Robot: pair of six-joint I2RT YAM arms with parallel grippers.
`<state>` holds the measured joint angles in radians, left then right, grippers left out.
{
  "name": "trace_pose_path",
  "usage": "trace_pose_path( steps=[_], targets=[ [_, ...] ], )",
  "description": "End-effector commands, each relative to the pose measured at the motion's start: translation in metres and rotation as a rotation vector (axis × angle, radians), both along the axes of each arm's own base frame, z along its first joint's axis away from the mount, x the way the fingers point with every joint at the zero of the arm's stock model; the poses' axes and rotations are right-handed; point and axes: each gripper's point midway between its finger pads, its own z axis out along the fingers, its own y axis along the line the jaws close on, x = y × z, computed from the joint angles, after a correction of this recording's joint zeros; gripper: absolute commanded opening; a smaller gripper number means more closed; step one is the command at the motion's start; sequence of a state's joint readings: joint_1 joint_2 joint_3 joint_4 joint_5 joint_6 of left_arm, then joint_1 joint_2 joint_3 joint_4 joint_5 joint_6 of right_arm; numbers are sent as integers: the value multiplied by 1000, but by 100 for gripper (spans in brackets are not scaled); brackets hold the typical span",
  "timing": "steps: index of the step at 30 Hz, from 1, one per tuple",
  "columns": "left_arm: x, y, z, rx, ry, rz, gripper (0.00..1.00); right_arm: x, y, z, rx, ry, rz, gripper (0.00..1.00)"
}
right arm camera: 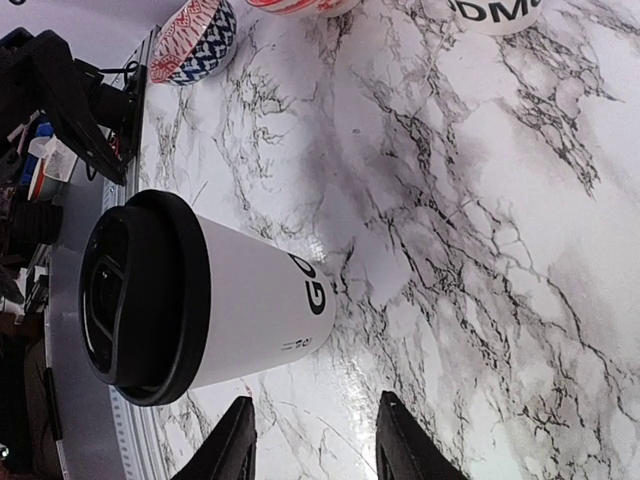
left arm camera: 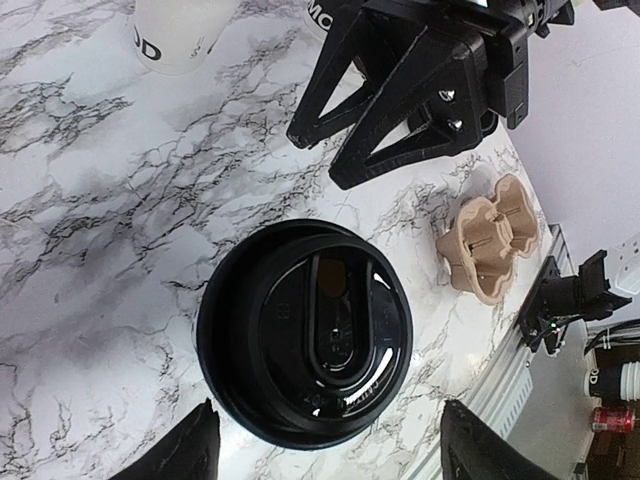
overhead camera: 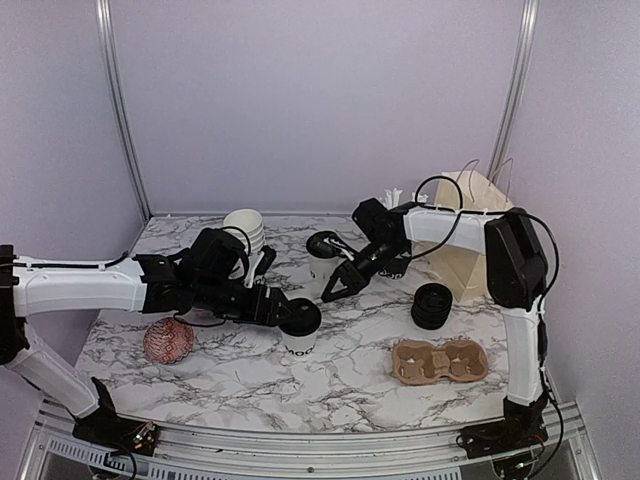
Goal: Pack the takeout coffee
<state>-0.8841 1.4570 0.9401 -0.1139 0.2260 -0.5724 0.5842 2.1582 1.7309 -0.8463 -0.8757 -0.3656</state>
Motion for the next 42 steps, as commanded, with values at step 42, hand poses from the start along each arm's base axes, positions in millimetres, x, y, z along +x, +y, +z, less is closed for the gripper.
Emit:
trace_pose_path(
  steps=[42],
  targets=[
    [22, 28, -48, 105, 170, 81, 38, -67, 31, -4, 74, 298, 32, 56]
  ],
)
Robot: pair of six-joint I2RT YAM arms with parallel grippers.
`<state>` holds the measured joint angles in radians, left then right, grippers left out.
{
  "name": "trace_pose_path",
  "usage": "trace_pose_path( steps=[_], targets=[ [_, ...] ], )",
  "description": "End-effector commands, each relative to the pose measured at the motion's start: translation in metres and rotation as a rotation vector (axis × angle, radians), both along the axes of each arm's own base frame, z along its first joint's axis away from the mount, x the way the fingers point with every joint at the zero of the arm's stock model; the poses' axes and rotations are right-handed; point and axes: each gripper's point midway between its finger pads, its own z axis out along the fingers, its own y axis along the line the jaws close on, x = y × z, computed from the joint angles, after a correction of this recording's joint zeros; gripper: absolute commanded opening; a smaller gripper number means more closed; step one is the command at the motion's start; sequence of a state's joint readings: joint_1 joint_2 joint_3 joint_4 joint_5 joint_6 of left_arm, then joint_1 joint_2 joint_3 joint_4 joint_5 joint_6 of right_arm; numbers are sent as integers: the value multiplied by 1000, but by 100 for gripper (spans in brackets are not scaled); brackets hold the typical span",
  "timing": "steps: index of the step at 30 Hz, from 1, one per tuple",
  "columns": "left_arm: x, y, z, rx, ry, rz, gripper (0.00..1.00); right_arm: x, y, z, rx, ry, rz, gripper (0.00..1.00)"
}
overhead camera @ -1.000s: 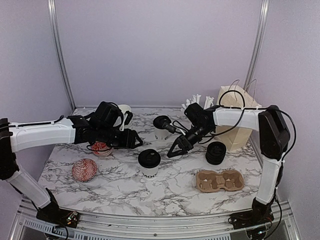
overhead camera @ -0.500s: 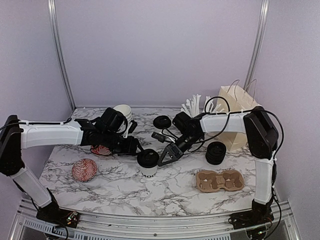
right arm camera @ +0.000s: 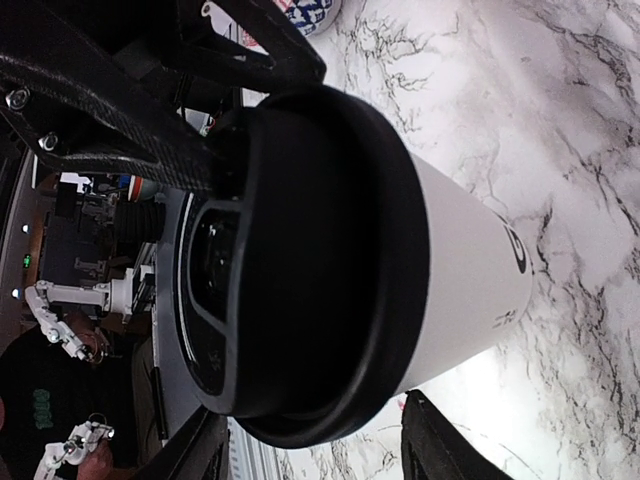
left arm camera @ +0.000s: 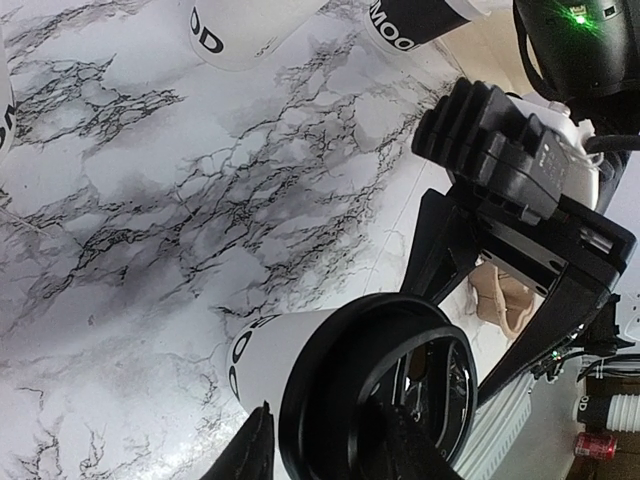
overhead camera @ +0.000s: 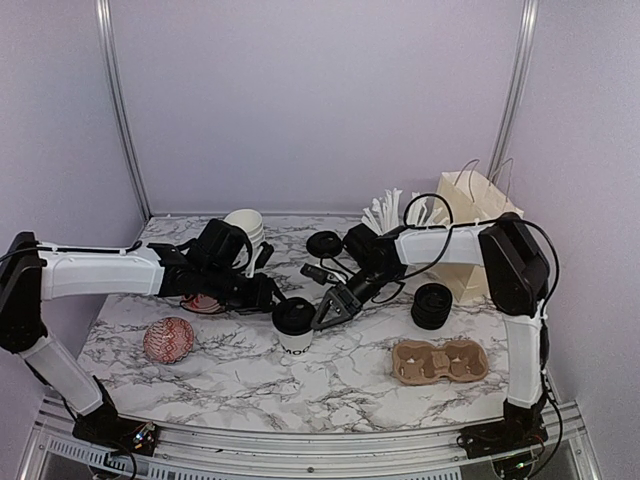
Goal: Pack the takeout coffee
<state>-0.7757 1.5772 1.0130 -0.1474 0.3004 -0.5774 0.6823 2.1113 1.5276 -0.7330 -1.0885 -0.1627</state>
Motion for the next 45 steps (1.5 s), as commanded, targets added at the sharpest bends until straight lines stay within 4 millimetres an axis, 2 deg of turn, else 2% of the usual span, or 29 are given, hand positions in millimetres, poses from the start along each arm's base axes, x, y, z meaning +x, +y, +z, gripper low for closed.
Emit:
trace_pose_path(
  steps=[1, 4, 8, 13, 16, 19, 21, 23, 24, 27, 30, 34, 35, 36, 37, 39, 41, 45],
  targets=[
    [-14, 19, -29, 83, 82, 22, 38, 13, 8, -2, 0, -5, -22, 56],
    [-16, 23, -36, 96, 96, 31, 36, 17, 7, -17, -54, 2, -48, 56],
    [-20, 31, -49, 128, 115, 52, 34, 28, -4, -52, -187, -13, -105, 54],
    [-28, 47, -78, 209, 164, 83, 33, 44, -18, -89, -344, -64, -152, 48],
    [-31, 53, -88, 235, 180, 93, 32, 47, -21, -98, -378, -91, -150, 47],
    [-29, 53, -83, 233, 162, 95, 31, 47, -19, -92, -358, -107, -132, 46],
    [-23, 48, -70, 209, 127, 87, 33, 43, -10, -71, -267, -98, -91, 46],
    [-15, 43, -48, 175, 69, 85, 36, 43, -4, -47, -191, -101, -73, 48],
    [-11, 39, -35, 155, 35, 81, 40, 43, -1, -28, -137, -117, -61, 49],
    [3, 32, 5, 102, -73, 79, 49, 47, 1, 6, -56, -168, -47, 53],
    [14, 27, 42, 58, -168, 85, 58, 51, 2, 31, -17, -222, -36, 56],
    [24, 25, 79, 26, -267, 86, 68, 55, -3, 57, 8, -288, -33, 61],
    [24, 24, 88, 16, -290, 77, 72, 55, -5, 62, 9, -309, -31, 61],
    [23, 24, 98, 6, -318, 70, 89, 56, -8, 69, 15, -334, -32, 62],
    [22, 26, 110, -1, -355, 64, 98, 57, -12, 76, 19, -361, -30, 62],
    [24, 36, 131, 0, -423, 100, 99, 60, -21, 93, 29, -421, -35, 62],
    [26, 50, 152, 18, -491, 142, 99, 66, -33, 119, 56, -505, -50, 62],
    [32, 72, 208, 88, -693, 157, 99, 80, -60, 164, 88, -683, -103, 62]
  ],
)
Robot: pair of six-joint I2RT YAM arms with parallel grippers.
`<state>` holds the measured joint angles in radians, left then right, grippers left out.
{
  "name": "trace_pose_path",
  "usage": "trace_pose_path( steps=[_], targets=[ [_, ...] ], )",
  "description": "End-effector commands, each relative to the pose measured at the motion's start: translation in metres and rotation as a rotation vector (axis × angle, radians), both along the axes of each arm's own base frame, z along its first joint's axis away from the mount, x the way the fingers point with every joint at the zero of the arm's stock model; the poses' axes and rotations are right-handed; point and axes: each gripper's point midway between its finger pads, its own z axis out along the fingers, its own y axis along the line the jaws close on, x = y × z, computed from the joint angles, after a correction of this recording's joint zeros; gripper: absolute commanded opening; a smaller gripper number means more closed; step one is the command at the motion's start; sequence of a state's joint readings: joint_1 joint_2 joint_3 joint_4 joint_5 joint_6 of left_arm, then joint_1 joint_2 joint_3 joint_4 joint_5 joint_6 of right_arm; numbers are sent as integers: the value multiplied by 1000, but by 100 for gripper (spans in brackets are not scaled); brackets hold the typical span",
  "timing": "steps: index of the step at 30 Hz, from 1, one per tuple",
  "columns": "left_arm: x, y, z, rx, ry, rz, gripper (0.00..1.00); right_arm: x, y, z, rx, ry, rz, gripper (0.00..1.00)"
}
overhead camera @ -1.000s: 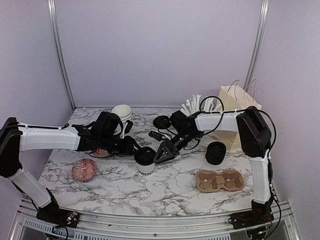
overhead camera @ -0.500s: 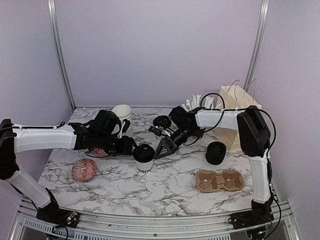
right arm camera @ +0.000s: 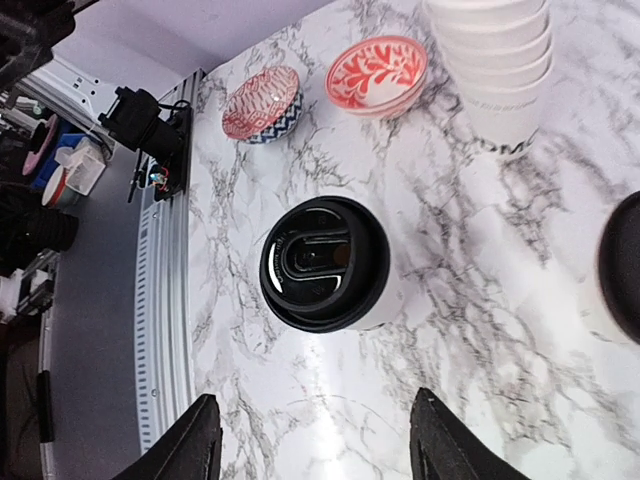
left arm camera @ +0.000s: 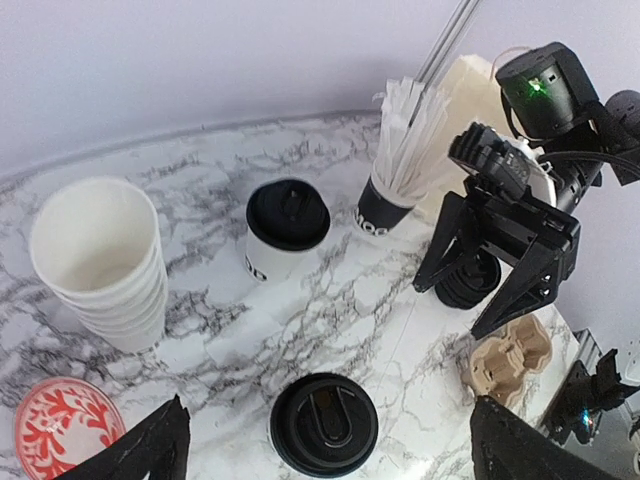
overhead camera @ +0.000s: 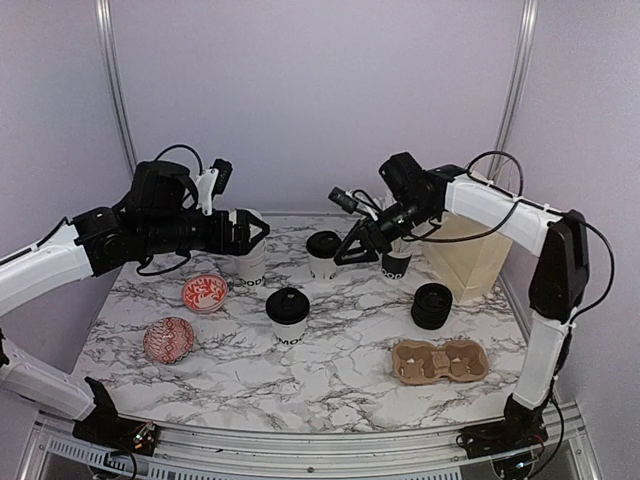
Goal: Pack the takeout coffee
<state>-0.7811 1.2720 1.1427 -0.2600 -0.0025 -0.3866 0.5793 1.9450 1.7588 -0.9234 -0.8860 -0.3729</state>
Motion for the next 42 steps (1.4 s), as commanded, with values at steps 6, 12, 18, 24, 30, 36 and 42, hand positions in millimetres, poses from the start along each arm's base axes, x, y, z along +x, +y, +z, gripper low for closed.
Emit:
trace_pose_path(
  steps=[6, 12, 18, 24, 30, 36, 42],
  targets=[
    [24, 50, 115, 171, -340, 190, 99, 25, -57, 106, 63, -532, -169, 72],
    [46, 60, 99, 486, -379, 197, 99, 27, -76, 105, 66, -522, -211, 99],
    [-2, -9, 38, 332, -241, -273, 82, 8, -77, 101, 77, -533, -116, 97],
    [-40, -31, -33, 457, -84, -458, 80, 3, -81, 96, 63, -541, -118, 94],
    [-48, -45, -84, 616, 15, -480, 83, 5, -83, 84, 36, -532, -127, 93],
    [-39, -55, -110, 649, 96, -457, 94, 3, -82, 79, 43, -507, -114, 92],
    [-28, -59, -117, 659, 119, -415, 88, 0, -82, 74, 41, -499, -112, 92]
  ],
)
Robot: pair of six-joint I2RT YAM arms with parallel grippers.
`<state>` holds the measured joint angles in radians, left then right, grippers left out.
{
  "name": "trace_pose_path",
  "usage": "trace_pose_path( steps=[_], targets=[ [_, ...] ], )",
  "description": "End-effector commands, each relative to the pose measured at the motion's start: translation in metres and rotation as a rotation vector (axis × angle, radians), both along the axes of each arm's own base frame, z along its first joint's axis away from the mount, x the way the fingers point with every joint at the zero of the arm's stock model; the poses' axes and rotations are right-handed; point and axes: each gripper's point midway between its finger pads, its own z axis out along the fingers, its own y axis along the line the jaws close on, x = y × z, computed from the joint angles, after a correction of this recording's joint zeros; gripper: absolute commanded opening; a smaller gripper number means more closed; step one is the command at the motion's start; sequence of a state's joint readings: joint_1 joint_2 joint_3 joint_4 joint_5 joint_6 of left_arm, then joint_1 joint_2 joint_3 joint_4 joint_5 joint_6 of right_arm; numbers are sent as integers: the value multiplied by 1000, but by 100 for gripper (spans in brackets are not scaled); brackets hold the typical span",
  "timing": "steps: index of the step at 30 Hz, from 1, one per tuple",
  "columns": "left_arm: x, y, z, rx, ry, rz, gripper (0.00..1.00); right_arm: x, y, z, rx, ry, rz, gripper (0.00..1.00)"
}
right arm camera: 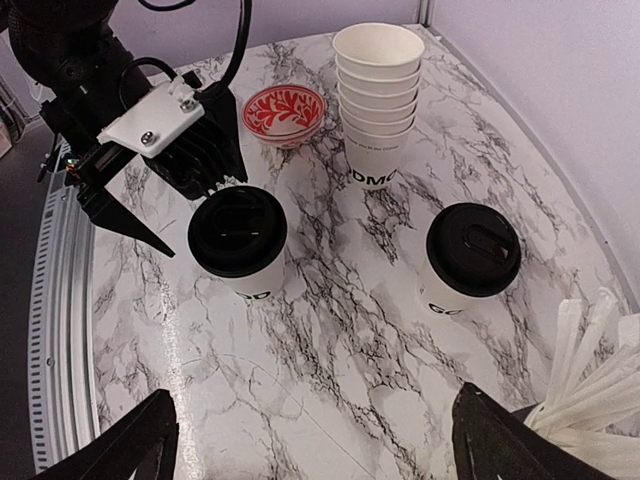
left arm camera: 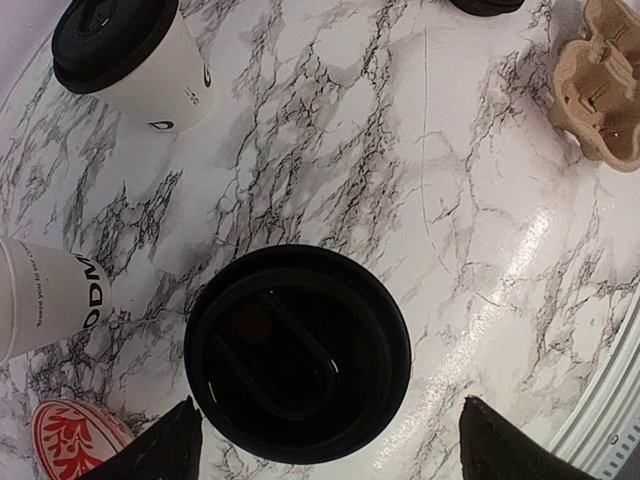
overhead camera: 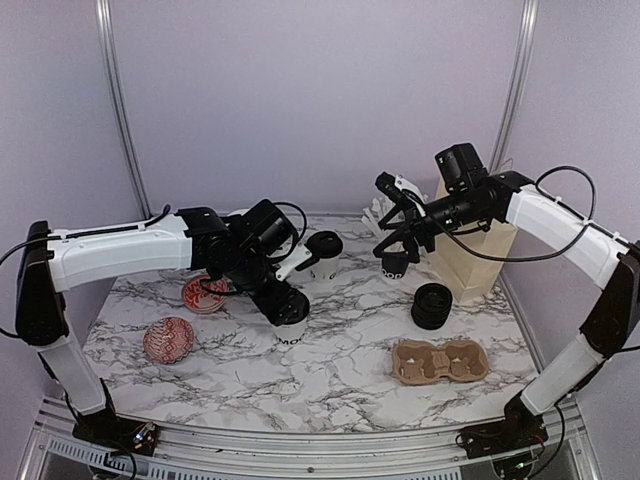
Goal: Pack the takeout coffee
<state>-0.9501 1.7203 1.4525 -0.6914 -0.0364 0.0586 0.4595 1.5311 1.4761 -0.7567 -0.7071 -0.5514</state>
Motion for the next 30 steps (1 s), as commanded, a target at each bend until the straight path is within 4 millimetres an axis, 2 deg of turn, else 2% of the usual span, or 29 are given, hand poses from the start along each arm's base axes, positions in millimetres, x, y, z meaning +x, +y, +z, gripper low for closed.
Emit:
trace_pose_path(
  steps=[1, 6, 13, 19, 30],
  targets=[
    [9, 0, 6, 1, 6, 48, 87, -4, -2, 8, 17, -22, 10, 92],
    [17, 2, -1, 11, 25, 81, 82, -6, -2, 6, 15, -20, 13, 92],
    [23, 3, -6, 15, 35, 115, 86, -7, -3, 5, 13, -20, 18, 91],
    [21, 0, -14, 21, 60, 107, 84, -8, -3, 1, 10, -11, 21, 91],
    [21, 1, -21, 37, 71, 101, 73, -8, -3, 0, 9, -6, 23, 90]
  ],
)
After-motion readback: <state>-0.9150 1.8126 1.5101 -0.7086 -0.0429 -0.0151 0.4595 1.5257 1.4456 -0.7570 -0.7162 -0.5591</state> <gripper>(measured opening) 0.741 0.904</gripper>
